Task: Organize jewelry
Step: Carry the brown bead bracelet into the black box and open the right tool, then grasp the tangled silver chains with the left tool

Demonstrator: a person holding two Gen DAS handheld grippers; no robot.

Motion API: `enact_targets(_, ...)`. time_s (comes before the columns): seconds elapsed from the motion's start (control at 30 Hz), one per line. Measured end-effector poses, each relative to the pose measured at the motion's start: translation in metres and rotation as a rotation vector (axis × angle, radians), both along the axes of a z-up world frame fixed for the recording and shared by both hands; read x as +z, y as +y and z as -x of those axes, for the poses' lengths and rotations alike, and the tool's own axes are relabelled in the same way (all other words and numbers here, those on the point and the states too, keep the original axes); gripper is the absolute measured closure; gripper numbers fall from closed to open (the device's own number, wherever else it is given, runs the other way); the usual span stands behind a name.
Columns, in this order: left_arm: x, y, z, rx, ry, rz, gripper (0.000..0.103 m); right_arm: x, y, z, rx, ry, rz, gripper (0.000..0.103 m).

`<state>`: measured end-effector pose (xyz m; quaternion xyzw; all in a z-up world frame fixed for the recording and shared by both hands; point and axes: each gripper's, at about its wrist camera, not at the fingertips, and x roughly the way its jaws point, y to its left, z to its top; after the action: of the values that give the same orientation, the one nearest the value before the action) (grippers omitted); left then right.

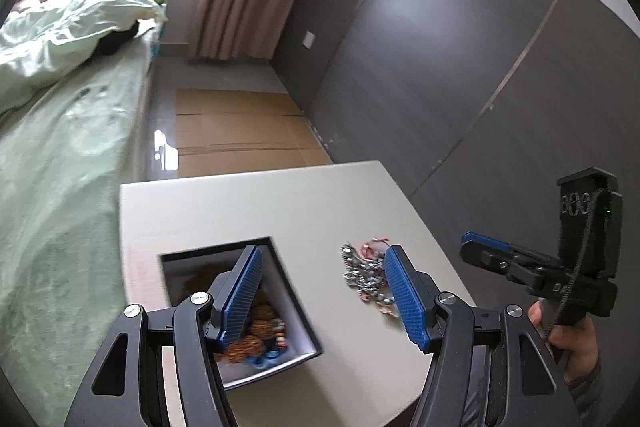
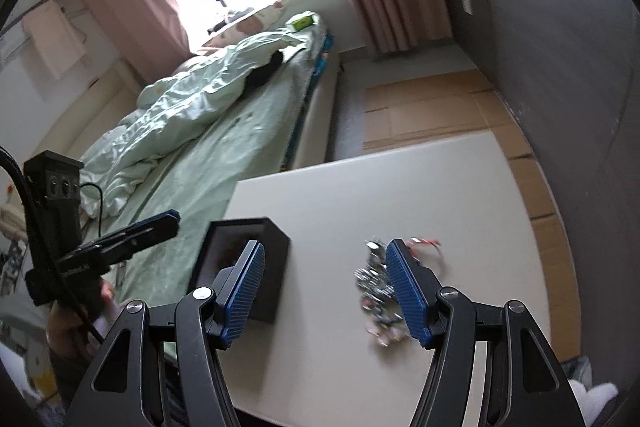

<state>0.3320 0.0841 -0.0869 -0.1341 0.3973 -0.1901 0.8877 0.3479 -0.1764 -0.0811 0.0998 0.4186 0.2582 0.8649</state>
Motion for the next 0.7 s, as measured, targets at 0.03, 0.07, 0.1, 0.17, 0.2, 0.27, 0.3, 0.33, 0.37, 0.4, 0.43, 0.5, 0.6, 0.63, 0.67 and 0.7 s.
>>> enact_targets(0.03, -0.001, -0.005, 0.000, -0.013, -0.003, -0.007, 0.038, -0.004, -0.005, 0.000, -0.011, 0.008, -0.003, 0.039)
enact_targets(0.07, -0.001, -0.011, 0.000, -0.025, -0.006, -0.016, 0.038, -0.008, -0.009, 0.001, -0.020, 0.016, -0.007, 0.039)
enact_targets(0.1, -0.003, -0.017, 0.000, -0.037, -0.009, -0.028, 0.038, -0.014, -0.015, 0.003, -0.033, 0.026, -0.016, 0.039)
enact_targets(0.17, -0.006, -0.026, -0.002, -0.052, -0.006, -0.044, 0.038, -0.026, -0.026, 0.004, -0.055, 0.054, -0.043, 0.039)
enact_targets(0.2, -0.008, -0.030, -0.003, -0.057, -0.001, -0.050, 0.038, -0.030, -0.028, 0.004, -0.060, 0.062, -0.052, 0.039)
enact_targets(0.27, -0.011, -0.036, -0.005, -0.063, 0.006, -0.057, 0.038, -0.041, -0.035, 0.005, -0.068, 0.083, -0.070, 0.039)
enact_targets(0.3, -0.013, -0.039, -0.006, -0.065, 0.008, -0.060, 0.038, -0.047, -0.038, 0.005, -0.071, 0.094, -0.078, 0.039)
enact_targets(0.33, -0.014, -0.041, -0.008, -0.066, 0.009, -0.062, 0.038, -0.052, -0.040, 0.004, -0.074, 0.103, -0.083, 0.039)
enact_targets(0.37, -0.015, -0.043, -0.009, -0.068, 0.010, -0.063, 0.038, -0.057, -0.043, 0.004, -0.077, 0.111, -0.091, 0.039)
enact_targets(0.4, -0.016, -0.046, -0.011, -0.070, 0.010, -0.066, 0.038, -0.061, -0.046, 0.005, -0.081, 0.113, -0.096, 0.039)
enact_targets(0.43, -0.017, -0.049, -0.012, -0.072, 0.012, -0.069, 0.038, -0.065, -0.050, 0.005, -0.086, 0.117, -0.103, 0.040)
enact_targets(0.5, -0.019, -0.054, -0.017, -0.078, 0.018, -0.075, 0.038, -0.072, -0.057, 0.006, -0.089, 0.117, -0.118, 0.040)
enact_targets(0.6, -0.026, -0.065, -0.027, -0.090, 0.044, -0.093, 0.038, -0.079, -0.064, 0.007, -0.091, 0.110, -0.132, 0.040)
enact_targets(0.63, -0.029, -0.069, -0.031, -0.094, 0.053, -0.099, 0.038, -0.083, -0.065, 0.007, -0.092, 0.107, -0.137, 0.040)
enact_targets(0.67, -0.031, -0.073, -0.034, -0.097, 0.061, -0.105, 0.038, -0.086, -0.066, 0.006, -0.094, 0.105, -0.142, 0.040)
enact_targets(0.7, -0.034, -0.078, -0.038, -0.100, 0.070, -0.115, 0.038, -0.089, -0.067, 0.006, -0.098, 0.103, -0.147, 0.040)
